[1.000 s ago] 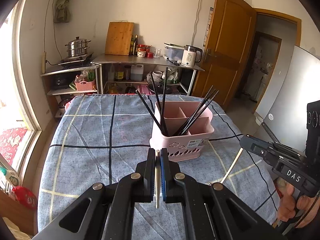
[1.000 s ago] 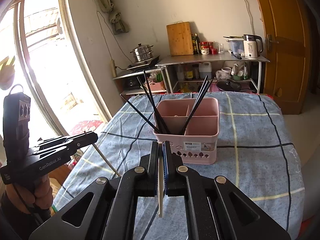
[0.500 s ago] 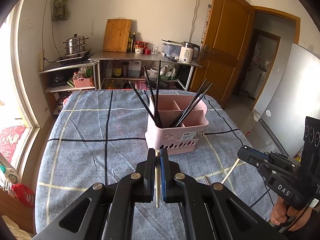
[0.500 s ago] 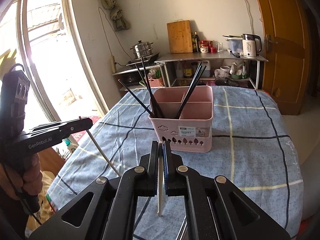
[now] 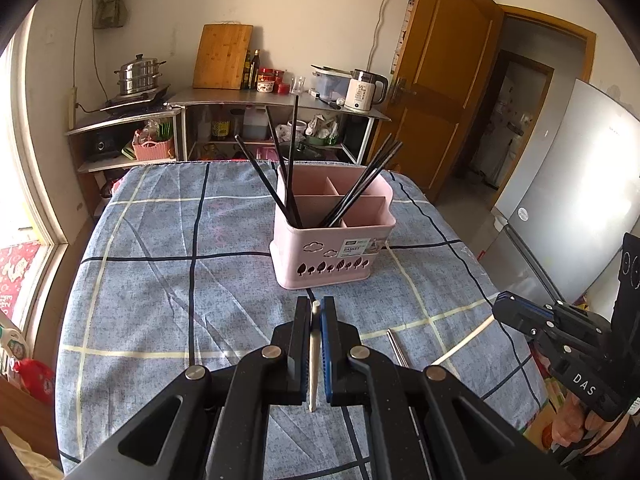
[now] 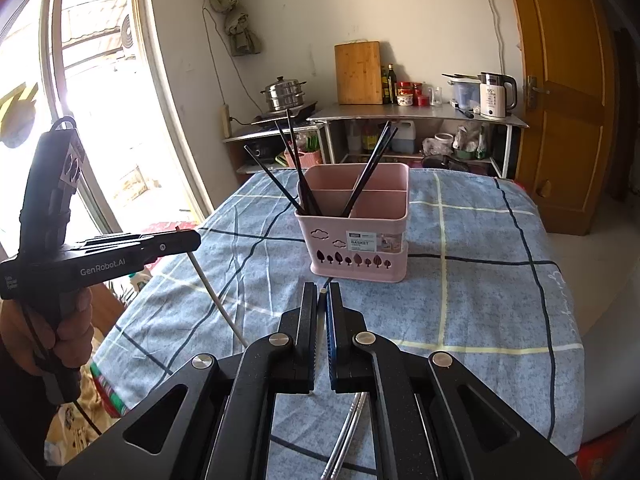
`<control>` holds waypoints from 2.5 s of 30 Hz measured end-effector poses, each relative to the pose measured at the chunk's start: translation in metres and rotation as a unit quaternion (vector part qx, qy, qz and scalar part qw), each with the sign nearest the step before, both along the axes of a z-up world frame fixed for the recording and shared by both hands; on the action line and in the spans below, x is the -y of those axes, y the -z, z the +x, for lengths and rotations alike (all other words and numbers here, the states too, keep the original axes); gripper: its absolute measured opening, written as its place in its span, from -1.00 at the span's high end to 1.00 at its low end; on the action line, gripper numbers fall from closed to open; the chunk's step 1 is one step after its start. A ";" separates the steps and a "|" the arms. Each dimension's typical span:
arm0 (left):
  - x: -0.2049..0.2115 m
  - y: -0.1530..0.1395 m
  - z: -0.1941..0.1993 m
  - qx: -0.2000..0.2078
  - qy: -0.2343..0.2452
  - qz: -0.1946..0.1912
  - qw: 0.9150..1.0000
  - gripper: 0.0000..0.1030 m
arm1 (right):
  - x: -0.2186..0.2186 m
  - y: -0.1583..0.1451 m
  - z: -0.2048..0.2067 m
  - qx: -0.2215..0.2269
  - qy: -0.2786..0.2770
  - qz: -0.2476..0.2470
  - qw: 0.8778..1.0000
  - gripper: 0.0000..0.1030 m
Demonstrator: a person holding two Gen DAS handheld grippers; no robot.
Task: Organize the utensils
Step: 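Lift the wooden chopsticks with both tools and carry them over the basket, then lower the wooden chopsticks into the basket and open both tools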
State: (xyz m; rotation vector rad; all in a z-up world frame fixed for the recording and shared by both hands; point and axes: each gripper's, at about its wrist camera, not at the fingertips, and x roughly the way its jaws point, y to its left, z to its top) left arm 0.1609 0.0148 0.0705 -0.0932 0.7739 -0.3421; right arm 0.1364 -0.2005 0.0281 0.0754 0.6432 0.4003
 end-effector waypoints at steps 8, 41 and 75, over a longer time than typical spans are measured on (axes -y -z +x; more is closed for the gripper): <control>0.004 -0.020 0.003 0.013 0.001 -0.012 1.000 0.92 | 0.017 -0.023 0.007 0.027 0.029 0.026 0.999 0.92; -0.008 -0.089 0.145 0.076 -0.051 -0.076 0.993 0.92 | 0.018 -0.071 0.136 0.078 0.084 0.111 0.987 0.92; -0.003 -0.043 0.111 0.081 -0.045 -0.016 0.996 0.51 | 0.017 -0.034 0.126 0.033 0.060 0.085 0.994 0.74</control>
